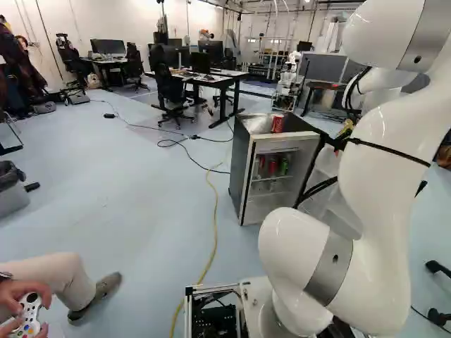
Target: Grab a drink from the fridge
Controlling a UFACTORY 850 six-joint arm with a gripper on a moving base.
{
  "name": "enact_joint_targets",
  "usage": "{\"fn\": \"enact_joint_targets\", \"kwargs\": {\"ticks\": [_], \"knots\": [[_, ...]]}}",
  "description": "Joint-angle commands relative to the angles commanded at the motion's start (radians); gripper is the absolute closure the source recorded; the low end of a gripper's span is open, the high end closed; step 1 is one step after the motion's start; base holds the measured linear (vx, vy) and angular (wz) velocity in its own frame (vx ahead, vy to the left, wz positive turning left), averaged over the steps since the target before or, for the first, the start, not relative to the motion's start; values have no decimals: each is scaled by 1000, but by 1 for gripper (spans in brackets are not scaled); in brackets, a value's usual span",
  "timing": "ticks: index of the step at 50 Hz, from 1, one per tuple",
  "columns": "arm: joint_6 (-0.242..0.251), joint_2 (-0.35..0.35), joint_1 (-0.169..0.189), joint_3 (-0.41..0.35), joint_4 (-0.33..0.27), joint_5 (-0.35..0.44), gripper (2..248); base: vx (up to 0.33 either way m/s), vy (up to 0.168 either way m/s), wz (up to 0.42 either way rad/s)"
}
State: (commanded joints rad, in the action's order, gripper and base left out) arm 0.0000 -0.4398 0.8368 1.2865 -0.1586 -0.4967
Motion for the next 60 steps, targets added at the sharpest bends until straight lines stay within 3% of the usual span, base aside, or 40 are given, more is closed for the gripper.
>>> {"fn": "enact_joint_targets", "kwargs": {"ticks": [30,60], "knots": [[0,-86,42,117,0,0,3,0,0,0],[0,-30,43,107,0,0,3,0,0,0]]}}
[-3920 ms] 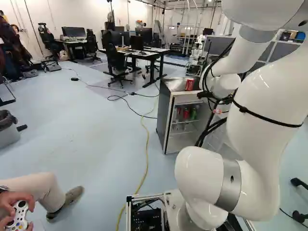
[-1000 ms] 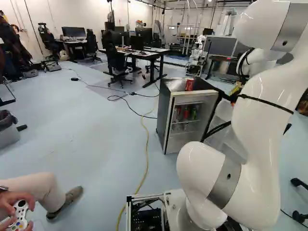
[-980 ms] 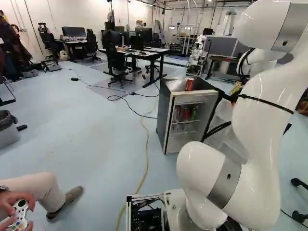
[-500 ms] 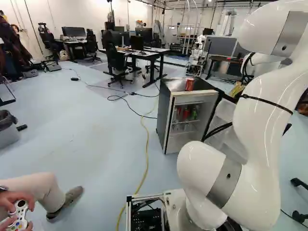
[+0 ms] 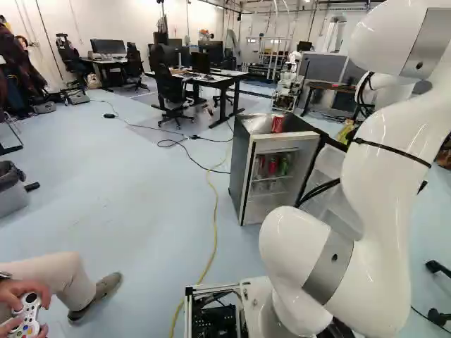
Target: Grab a drink from the fridge
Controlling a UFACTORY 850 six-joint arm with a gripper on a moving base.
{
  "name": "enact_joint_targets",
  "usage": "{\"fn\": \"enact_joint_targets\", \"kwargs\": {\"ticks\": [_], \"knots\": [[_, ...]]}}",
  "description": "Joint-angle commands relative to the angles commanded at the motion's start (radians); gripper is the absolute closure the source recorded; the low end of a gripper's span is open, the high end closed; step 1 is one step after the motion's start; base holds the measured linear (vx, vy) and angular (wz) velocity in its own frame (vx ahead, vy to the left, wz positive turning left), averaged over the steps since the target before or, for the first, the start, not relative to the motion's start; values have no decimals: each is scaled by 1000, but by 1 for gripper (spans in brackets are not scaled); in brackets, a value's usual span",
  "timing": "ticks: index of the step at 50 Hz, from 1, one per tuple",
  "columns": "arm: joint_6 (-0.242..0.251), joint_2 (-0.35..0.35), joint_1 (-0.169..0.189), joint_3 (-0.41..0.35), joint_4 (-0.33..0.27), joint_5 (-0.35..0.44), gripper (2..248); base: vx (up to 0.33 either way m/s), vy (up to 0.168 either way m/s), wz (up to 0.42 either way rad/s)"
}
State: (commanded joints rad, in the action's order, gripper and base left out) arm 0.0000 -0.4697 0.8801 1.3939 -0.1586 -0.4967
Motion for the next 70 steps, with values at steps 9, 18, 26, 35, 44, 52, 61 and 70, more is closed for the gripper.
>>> {"fn": "enact_joint_targets", "kwargs": {"ticks": [9,18,26,35,44,52,61,70], "knots": [[0,19,0,-3,0,0,3,0,0,0],[0,23,0,-3,0,0,3,0,0,0],[0,15,1,8,0,0,3,0,0,0],[0,-2,6,30,0,0,3,0,0,0],[0,-25,14,61,8,0,3,0,0,0],[0,-47,22,90,24,0,3,0,0,0],[0,-70,32,122,43,0,3,0,0,0],[0,-94,43,154,63,0,3,0,0,0]]}}
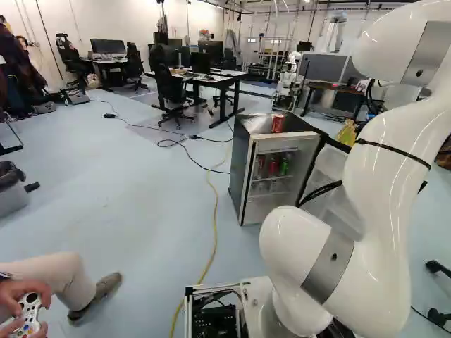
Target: Grab a drink from the fridge
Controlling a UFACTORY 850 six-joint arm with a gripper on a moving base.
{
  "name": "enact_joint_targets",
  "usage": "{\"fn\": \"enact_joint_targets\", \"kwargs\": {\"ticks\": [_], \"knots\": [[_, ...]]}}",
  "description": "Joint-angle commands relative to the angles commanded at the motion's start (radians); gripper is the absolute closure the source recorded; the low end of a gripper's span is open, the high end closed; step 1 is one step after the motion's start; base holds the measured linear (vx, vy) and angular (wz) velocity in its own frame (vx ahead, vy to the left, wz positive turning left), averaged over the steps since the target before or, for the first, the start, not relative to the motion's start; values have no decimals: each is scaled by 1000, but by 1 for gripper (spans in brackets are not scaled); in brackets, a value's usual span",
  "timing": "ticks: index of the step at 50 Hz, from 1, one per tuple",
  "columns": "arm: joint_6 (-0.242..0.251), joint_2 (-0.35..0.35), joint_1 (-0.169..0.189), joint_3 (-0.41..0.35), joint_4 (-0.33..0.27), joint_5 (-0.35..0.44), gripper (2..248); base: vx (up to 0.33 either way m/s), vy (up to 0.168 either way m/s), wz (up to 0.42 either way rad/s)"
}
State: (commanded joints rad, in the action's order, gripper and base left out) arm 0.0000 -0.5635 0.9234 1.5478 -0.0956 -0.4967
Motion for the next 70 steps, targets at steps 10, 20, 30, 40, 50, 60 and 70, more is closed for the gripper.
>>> {"fn": "enact_joint_targets", "kwargs": {"ticks": [10,20,30,40,50,60,70], "knots": [[0,-26,12,36,22,0,3,0,0,0],[0,-54,24,74,44,-3,3,0,0,0],[0,-82,36,113,66,-15,3,0,0,0],[0,-110,47,154,87,-32,3,0,0,0],[0,-139,59,195,108,-50,3,0,0,0],[0,-169,70,237,123,-70,3,0,0,0],[0,-198,81,280,136,-93,3,0,0,0]]}}
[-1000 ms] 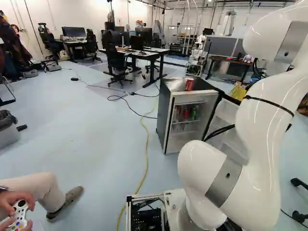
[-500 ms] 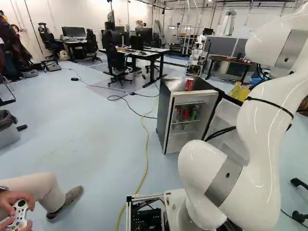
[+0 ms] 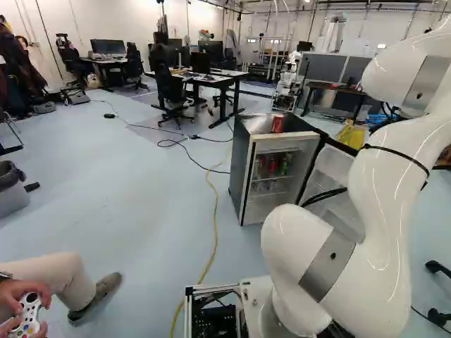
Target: Grab a drink from the fridge
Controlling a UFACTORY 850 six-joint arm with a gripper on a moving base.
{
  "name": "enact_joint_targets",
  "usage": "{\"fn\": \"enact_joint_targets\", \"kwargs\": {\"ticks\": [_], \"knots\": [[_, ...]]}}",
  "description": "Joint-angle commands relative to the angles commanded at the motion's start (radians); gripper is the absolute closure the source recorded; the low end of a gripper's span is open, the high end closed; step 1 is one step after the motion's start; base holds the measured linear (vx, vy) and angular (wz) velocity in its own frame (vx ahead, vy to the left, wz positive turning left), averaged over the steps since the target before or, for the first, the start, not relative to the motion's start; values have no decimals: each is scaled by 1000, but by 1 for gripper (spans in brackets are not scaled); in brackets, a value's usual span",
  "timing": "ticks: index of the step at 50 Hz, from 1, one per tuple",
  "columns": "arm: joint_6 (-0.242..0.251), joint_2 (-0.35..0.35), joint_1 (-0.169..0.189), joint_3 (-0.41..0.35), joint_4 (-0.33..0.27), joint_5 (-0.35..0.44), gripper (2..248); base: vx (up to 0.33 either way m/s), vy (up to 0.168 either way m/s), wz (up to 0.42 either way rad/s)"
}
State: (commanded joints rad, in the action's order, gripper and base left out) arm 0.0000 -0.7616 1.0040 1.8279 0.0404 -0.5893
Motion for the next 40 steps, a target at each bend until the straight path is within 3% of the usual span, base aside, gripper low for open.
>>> {"fn": "enact_joint_targets", "kwargs": {"ticks": [16,40], "knots": [[0,-38,13,56,18,-40,3,0,0,0],[0,-43,15,63,27,-68,3,0,0,0]]}}
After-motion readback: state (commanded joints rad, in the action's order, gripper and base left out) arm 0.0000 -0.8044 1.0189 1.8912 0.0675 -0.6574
